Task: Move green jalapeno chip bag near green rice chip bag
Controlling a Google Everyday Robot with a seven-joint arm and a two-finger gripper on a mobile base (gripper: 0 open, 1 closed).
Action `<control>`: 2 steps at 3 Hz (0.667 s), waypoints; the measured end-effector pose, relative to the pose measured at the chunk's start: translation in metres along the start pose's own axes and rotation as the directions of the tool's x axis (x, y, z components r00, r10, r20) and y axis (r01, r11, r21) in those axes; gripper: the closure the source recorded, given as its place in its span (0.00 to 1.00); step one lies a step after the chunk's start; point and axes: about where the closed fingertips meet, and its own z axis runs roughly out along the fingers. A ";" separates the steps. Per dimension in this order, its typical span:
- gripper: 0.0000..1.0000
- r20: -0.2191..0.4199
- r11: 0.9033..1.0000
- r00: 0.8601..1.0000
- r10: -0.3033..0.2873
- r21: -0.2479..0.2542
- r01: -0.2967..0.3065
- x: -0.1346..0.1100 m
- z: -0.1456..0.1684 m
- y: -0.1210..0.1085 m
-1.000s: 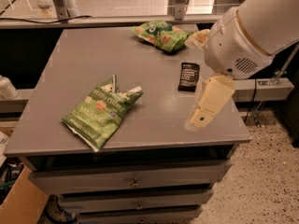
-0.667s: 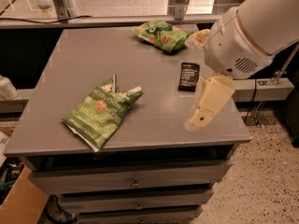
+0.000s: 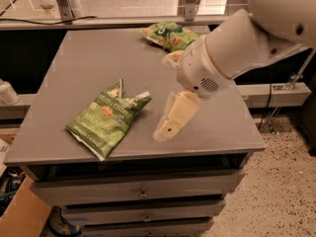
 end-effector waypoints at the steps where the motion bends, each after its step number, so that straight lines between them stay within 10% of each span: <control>1: 0.00 0.103 0.998 0.994 0.041 -0.051 -0.035 -0.015 0.048 -0.002; 2: 0.00 0.182 0.994 0.980 0.082 -0.079 -0.069 -0.025 0.088 -0.005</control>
Offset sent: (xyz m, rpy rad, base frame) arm 0.0394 0.1110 -0.0760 0.3059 0.1233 0.0120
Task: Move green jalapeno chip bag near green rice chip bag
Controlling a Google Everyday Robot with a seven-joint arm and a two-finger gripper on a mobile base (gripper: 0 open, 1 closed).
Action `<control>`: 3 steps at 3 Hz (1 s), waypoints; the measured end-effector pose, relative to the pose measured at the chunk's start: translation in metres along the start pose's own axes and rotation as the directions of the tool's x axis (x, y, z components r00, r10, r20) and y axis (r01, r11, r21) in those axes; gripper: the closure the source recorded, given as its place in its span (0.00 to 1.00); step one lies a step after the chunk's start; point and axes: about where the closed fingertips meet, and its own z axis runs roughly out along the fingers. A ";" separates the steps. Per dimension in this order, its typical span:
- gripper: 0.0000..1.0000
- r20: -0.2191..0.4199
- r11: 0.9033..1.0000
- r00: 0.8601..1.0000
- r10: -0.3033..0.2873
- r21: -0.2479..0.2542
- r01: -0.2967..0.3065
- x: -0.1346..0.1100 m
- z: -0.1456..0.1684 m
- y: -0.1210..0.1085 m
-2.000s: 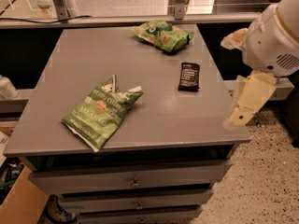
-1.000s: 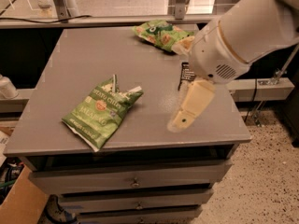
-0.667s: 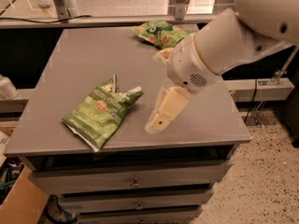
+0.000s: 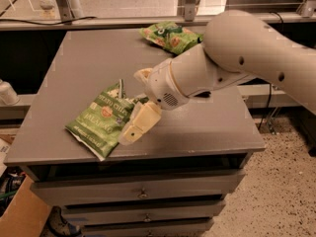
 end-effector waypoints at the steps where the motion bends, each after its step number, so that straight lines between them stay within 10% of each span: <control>1: 0.00 0.052 0.999 0.998 0.037 -0.003 -0.037 0.001 0.027 -0.006; 3: 0.41 0.094 0.999 0.994 0.046 0.009 -0.048 0.003 0.055 -0.009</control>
Offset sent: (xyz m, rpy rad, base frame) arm 0.0222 0.0446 -0.0459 0.1199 0.0228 -0.0450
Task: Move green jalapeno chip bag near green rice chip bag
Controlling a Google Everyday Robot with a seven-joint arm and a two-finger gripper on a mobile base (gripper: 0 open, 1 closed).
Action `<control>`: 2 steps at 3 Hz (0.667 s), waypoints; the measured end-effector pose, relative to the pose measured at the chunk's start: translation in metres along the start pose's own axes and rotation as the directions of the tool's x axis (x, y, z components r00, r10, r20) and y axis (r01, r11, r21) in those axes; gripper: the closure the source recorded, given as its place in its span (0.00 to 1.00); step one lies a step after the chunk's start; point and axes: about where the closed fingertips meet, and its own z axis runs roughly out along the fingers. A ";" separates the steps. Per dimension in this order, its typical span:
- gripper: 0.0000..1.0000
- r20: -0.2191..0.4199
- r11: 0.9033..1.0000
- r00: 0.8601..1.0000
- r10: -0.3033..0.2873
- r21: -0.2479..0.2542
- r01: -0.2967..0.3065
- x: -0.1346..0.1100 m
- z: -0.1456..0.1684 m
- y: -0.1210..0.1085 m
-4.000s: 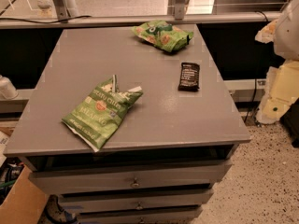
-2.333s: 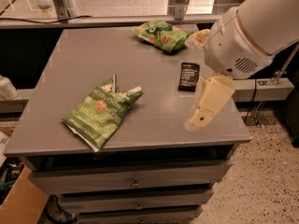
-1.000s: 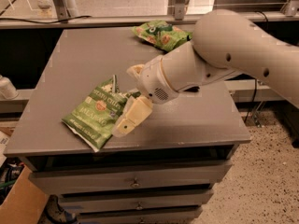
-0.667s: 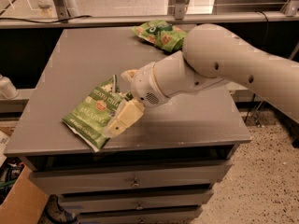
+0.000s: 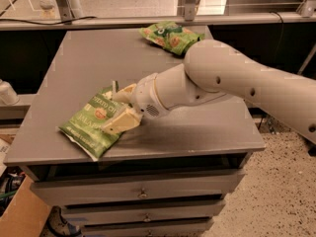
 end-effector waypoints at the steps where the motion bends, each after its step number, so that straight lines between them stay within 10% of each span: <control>1: 0.64 0.003 0.999 1.000 0.008 0.037 -0.008 0.002 -0.014 -0.006; 2: 0.87 0.015 0.993 1.000 0.011 0.118 -0.012 -0.004 -0.049 -0.024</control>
Offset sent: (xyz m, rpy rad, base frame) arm 0.0387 -0.0869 0.0624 0.0257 -0.1100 -0.2109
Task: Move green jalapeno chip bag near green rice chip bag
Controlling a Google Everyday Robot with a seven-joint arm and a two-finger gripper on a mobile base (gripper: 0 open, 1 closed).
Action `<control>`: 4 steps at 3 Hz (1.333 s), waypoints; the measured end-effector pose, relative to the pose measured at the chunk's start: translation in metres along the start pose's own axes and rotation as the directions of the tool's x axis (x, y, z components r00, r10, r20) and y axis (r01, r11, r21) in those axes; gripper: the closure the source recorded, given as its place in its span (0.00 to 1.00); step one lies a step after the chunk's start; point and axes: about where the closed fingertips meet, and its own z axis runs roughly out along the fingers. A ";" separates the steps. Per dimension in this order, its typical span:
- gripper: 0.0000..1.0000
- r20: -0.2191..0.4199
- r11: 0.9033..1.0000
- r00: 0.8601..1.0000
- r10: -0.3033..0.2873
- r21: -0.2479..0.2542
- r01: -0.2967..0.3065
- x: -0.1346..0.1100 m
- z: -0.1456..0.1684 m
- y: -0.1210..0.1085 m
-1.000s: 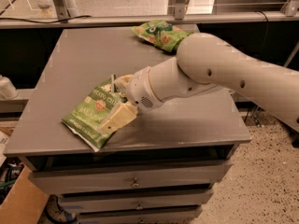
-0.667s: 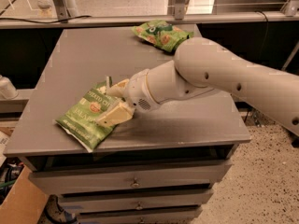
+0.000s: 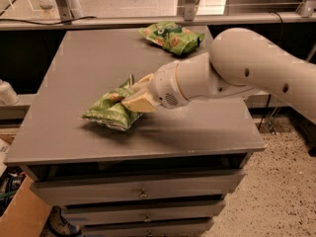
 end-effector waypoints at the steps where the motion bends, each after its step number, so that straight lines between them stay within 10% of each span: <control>1: 1.00 0.003 0.994 1.000 -0.017 0.108 0.017 -0.015 -0.044 -0.033; 2: 1.00 0.010 0.976 0.998 -0.057 0.211 0.054 -0.033 -0.088 -0.058; 4: 1.00 0.003 0.969 0.998 -0.069 0.238 0.067 -0.032 -0.092 -0.064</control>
Offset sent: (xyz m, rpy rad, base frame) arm 0.0542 -0.1189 0.1333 -0.0151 -0.2781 -0.2492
